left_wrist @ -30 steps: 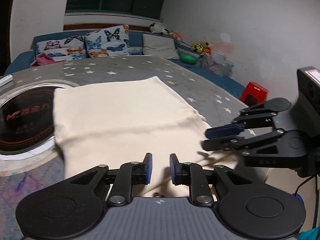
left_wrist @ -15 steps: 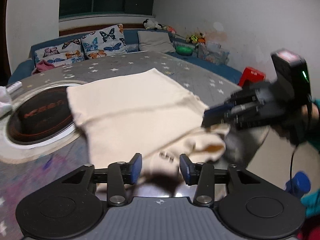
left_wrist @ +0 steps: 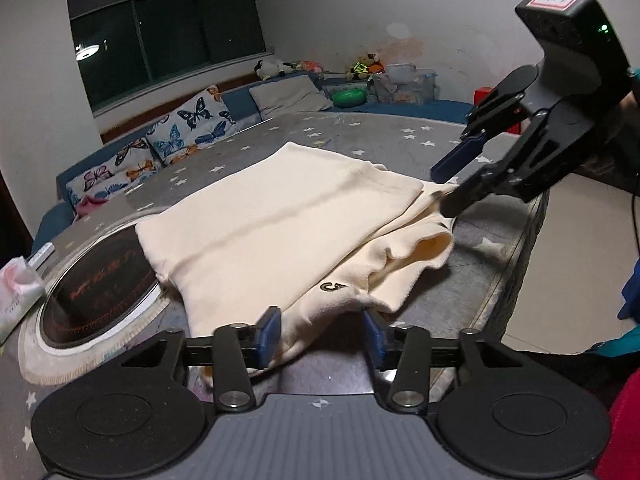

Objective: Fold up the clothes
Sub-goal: 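Grasp the sweatshirt hem with the right gripper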

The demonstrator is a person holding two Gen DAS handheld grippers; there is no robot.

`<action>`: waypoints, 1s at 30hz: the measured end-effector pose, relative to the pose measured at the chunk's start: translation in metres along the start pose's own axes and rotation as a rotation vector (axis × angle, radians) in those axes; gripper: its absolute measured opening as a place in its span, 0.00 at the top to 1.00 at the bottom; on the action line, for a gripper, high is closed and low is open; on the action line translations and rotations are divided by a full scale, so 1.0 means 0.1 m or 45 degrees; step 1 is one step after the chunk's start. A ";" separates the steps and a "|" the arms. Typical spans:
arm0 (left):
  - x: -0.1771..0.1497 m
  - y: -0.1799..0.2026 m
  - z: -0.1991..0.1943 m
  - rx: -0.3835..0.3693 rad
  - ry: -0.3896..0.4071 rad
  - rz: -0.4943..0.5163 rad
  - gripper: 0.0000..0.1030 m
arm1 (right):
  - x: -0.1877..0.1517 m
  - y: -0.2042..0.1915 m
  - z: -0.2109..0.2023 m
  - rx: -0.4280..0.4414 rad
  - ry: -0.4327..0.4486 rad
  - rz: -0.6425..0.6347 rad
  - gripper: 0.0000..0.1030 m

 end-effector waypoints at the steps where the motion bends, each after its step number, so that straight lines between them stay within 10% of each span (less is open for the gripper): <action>1: 0.00 0.00 0.01 0.000 0.005 0.004 0.75 | -0.02 -0.02 -0.02 -0.004 -0.006 -0.018 0.59; 5: 0.02 -0.09 0.00 -0.009 0.032 -0.053 0.89 | -0.09 -0.08 -0.07 -0.011 -0.033 -0.097 0.50; 19: 0.34 -0.50 0.21 -0.091 0.005 -0.303 0.91 | -0.05 -0.27 0.22 0.004 0.070 -0.323 0.47; 30: 0.23 -0.56 0.15 -0.098 -0.005 -0.301 0.85 | 0.19 -0.02 0.39 0.109 0.058 -0.112 0.85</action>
Point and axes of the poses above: each gripper's, at about its wrist camera, not at the fingertips, and z roughly the way its jaws point, y to its right, x to its top, the point moved 5 cm from there along z, roughly the way its jaws point, and after that the axes turned 1 degree about z, right-handed, at the moved point
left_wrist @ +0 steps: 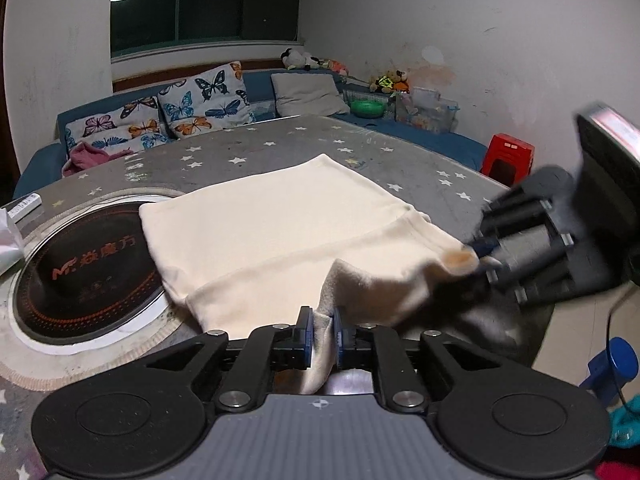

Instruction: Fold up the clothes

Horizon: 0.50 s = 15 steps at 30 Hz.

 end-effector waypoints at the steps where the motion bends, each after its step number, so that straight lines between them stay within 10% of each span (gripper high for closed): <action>1: -0.03 0.00 -0.04 0.007 0.006 0.008 0.85 | 0.03 0.05 -0.01 0.012 0.005 0.033 0.86; 6: -0.17 0.01 -0.16 0.072 0.014 0.070 0.59 | 0.17 0.22 -0.07 0.036 0.037 0.132 0.89; 15: -0.25 0.11 -0.09 0.109 0.001 0.303 0.60 | 0.23 0.28 -0.08 0.011 0.065 0.169 0.90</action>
Point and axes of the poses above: each gripper's, at about its wrist camera, not at the fingertips, and z roughly the way its jaws point, y to its right, x to its top, the point moved 5 cm from there along z, roughly the way its jaws point, and after that the axes turned 1 degree about z, right-handed, at the moved point
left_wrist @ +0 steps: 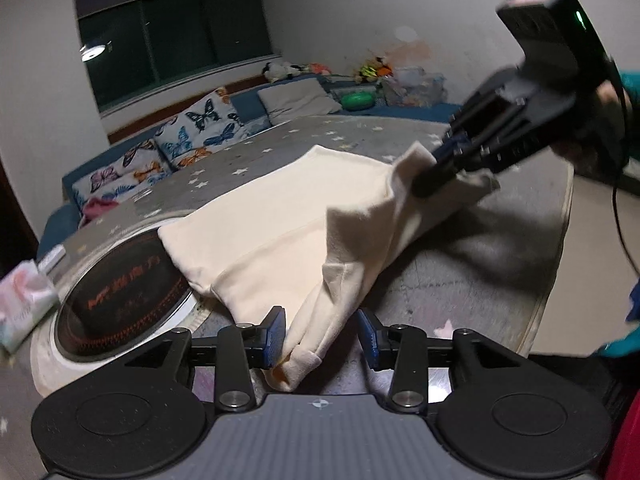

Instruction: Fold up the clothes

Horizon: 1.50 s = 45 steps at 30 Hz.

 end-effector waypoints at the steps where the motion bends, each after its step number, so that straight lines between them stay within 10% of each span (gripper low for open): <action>1: -0.01 0.00 0.02 0.003 -0.003 0.020 0.69 | 0.00 0.00 -0.01 -0.006 0.006 0.003 0.90; 5: -0.03 -0.03 0.02 0.001 0.004 0.023 0.91 | -0.02 -0.03 -0.05 -0.024 0.031 0.011 0.90; 27: 0.06 0.40 -1.07 -0.070 0.111 0.017 0.93 | -0.16 -0.70 -1.15 0.114 0.105 -0.062 0.91; 45: 0.57 -0.62 0.22 0.070 0.059 -0.046 0.95 | 0.68 0.25 -0.14 0.024 -0.008 -0.074 0.91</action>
Point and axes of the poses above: each gripper's, at about its wrist camera, not at the fingertips, and z roughly the way its jaws point, y to its right, x to its top, the point moved 5 cm from there along z, roughly the way its jaws point, and after that the axes turned 1 degree about z, right-handed, at the moved point
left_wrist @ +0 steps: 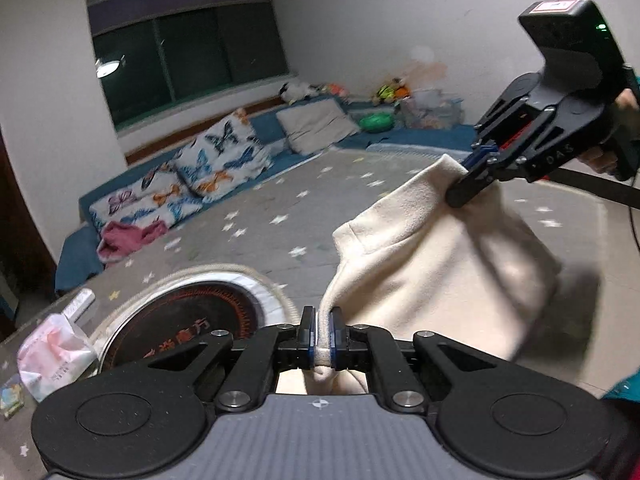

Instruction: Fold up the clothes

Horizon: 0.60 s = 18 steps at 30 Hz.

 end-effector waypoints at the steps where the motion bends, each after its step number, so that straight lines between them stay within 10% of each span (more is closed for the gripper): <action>1: -0.02 -0.05 0.12 0.010 -0.018 -0.020 0.95 | 0.02 0.07 0.12 -0.005 -0.011 0.011 0.91; 9: -0.25 -0.29 0.75 0.063 -0.133 -0.183 0.90 | -0.18 0.47 0.95 -0.110 -0.060 0.202 0.76; 18: -0.16 -0.44 0.63 0.145 -0.103 -0.300 0.83 | -0.38 0.59 0.52 -0.225 0.048 0.340 0.69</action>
Point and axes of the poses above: each gripper's, at about its wrist camera, not at the fingertips, and z roughly the way its jaws point, y to its right, x to its top, the point moved 5 cm from there along z, roughly the way its jaws point, and after that the axes turned 1 degree about z, right-handed, at the moved point
